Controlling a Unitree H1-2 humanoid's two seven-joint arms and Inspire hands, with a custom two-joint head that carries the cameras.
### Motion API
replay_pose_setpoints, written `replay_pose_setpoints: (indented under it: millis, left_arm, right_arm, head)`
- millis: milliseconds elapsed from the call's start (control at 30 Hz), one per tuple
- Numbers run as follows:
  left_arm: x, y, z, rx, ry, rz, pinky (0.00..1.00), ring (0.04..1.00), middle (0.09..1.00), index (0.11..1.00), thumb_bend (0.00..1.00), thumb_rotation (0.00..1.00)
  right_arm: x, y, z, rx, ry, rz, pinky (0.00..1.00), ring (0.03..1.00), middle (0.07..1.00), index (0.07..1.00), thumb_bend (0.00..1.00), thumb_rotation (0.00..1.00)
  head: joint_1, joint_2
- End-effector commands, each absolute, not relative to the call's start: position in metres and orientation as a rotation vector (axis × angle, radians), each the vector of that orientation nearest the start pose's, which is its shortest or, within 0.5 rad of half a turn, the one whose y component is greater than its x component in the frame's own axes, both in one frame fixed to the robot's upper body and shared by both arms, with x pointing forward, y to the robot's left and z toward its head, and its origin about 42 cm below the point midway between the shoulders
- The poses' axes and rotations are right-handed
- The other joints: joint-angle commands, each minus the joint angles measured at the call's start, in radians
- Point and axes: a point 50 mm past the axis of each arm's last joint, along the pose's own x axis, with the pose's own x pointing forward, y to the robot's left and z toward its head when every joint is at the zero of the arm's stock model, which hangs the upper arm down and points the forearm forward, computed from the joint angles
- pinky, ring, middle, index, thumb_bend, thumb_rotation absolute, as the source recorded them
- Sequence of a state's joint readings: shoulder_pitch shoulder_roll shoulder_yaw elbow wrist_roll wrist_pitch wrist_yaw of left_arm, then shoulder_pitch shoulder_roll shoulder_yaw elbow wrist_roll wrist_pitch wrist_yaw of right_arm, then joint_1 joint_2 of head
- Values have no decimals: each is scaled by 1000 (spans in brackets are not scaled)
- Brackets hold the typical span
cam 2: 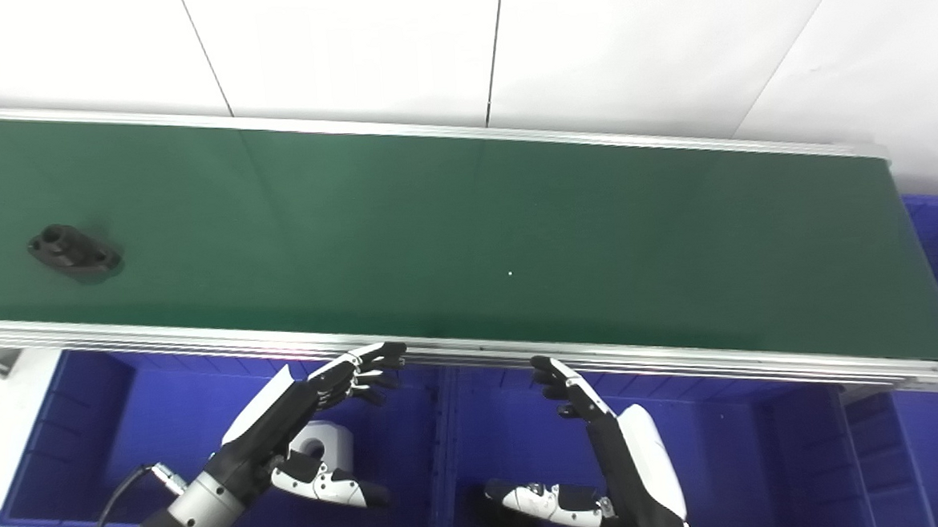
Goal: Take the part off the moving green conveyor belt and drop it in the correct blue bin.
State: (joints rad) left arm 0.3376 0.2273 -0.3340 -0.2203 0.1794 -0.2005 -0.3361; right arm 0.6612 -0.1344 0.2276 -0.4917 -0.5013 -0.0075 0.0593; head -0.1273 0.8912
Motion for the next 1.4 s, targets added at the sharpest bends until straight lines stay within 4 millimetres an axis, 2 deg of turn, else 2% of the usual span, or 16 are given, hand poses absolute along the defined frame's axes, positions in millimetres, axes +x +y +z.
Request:
replay_pose_setpoints:
  millis: [0,467,700,867,1000,1133,1367]
  left_arm:
    - [150,186,89,287,-67,-664,708,786,853,883,723,243]
    - [151,186,89,283,-74,-662,697,779,848,882,721,226]
    - [151,185,89,280,-75,-664,660,747,827,882,720,228]
    - [152,185,88,285,-74,-662,718,793,852,878,723,224]
    - [152,184,88,283,-76,-664,726,798,854,879,720,221]
    - [152,185,87,265,-72,-664,694,776,848,880,716,199]
    - [152,185,85,281,-81,-665,708,787,849,878,721,224]
  right_arm:
    - [74,-204,122,-517,113,186,739,812,839,874,802,232]
    - [74,-204,121,-521,115,188,757,811,837,872,803,239]
    - [75,-204,121,-520,109,191,740,807,834,869,803,228]
    - [76,-205,119,-524,112,191,736,805,831,865,803,232]
    - [76,-205,118,-526,110,195,738,805,831,863,799,232]
    - [77,-204,118,-522,113,194,730,803,831,863,800,236]
    - [76,-203,118,-512,115,188,723,796,825,860,800,211]
  head:
    - [0,-1]
    - [-3,-3]
    - [-1,-4]
    - [5,-8]
    - [4,-10]
    - [3,-12]
    - [18,-23]
